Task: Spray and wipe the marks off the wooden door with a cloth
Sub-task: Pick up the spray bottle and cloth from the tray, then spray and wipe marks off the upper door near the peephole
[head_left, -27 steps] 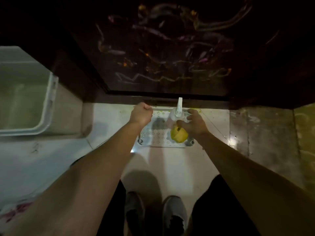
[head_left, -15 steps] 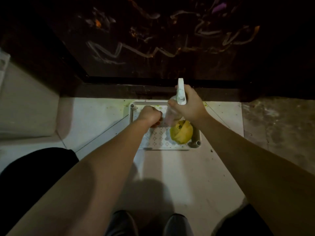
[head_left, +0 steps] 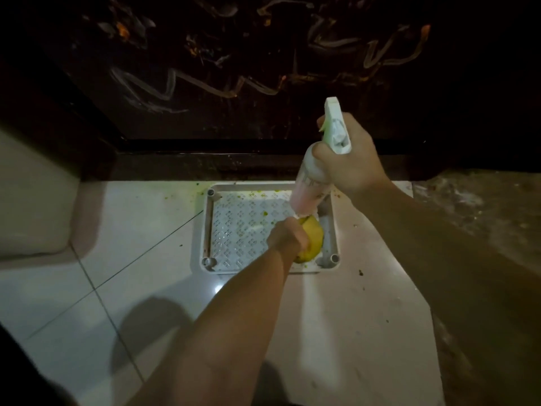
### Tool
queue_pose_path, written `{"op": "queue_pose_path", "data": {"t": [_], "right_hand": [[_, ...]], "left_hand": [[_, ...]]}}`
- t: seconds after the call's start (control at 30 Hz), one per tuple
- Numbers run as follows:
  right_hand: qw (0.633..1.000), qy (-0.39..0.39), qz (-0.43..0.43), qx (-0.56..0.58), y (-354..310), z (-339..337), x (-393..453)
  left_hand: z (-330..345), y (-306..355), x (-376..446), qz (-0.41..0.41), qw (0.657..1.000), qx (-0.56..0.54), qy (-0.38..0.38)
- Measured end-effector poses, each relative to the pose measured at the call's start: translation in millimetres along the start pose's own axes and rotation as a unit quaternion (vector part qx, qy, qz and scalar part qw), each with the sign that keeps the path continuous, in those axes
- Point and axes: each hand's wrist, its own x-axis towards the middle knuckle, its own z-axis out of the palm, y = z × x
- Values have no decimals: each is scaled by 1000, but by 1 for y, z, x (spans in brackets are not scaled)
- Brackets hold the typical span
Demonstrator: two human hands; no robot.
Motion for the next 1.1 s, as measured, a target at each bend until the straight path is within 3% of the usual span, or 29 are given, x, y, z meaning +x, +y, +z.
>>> {"op": "queue_pose_path", "data": {"t": [0.13, 0.27, 0.4, 0.53, 0.73, 0.87, 1.1], "right_hand": [[998, 44, 37, 13, 1, -3, 0], [997, 50, 40, 33, -5, 0, -1], [998, 56, 4, 27, -22, 10, -6], [996, 76, -33, 15, -72, 17, -18], [995, 89, -44, 29, -228, -25, -28], [987, 107, -114, 22, -364, -69, -42], [977, 105, -177, 63, -614, -146, -63]], "left_hand": [[-12, -5, 1, -1, 1000, -16, 7], [-50, -8, -4, -1, 993, -113, 34], [-102, 4, -24, 23, 984, -112, 135], [-166, 36, -74, 116, 950, -173, 231], [-295, 107, -207, 192, 901, -262, 287], [-395, 161, -310, 238, 875, -269, 324], [-557, 241, -489, 301, 831, -340, 321]]}}
